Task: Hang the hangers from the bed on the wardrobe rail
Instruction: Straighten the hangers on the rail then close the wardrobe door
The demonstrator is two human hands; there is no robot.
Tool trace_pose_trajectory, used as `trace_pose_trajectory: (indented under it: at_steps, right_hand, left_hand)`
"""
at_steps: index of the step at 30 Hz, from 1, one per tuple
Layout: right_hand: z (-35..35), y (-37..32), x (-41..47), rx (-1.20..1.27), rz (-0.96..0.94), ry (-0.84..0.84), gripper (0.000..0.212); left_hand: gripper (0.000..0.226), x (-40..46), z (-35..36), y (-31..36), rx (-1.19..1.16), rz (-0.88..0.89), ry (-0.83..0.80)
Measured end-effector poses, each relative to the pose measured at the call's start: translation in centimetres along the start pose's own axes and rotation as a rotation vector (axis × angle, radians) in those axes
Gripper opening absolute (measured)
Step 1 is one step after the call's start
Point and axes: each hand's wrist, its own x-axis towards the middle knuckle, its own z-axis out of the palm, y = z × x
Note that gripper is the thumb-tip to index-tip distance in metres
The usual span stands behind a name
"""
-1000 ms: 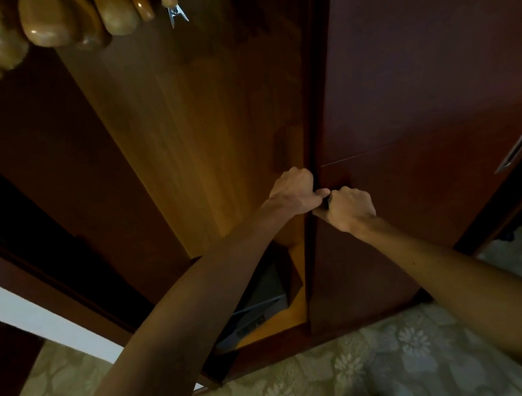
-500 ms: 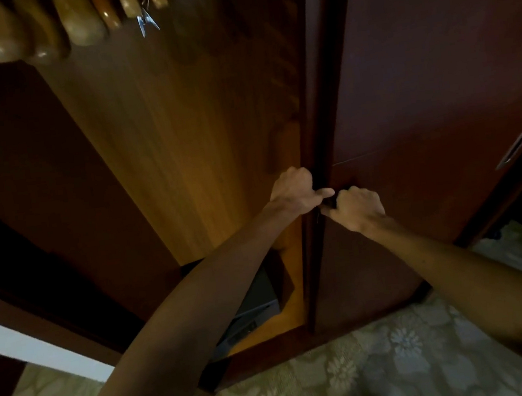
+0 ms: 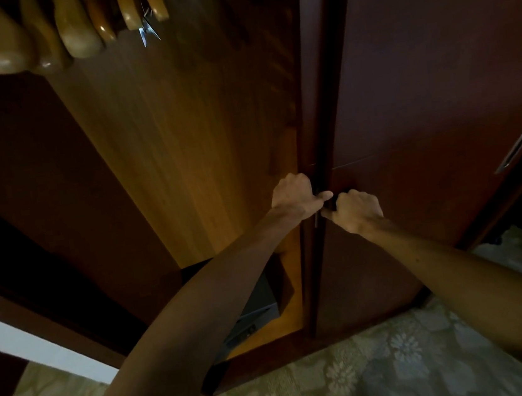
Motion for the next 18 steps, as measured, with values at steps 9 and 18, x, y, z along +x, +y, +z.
trace_pose_trajectory:
  at_steps: [9,18]
  right_hand:
    - [0.2,-0.6,-0.4,0.096,0.011,0.012,0.061]
    - [-1.6,-3.0,0.3,0.12,-0.068,0.001,0.033]
  left_hand:
    - [0.057,-0.2,-0.1,-0.3,-0.04,-0.013,-0.024]
    - [0.047,0.2,-2.8,-2.1,0.026,0.062,-0.162]
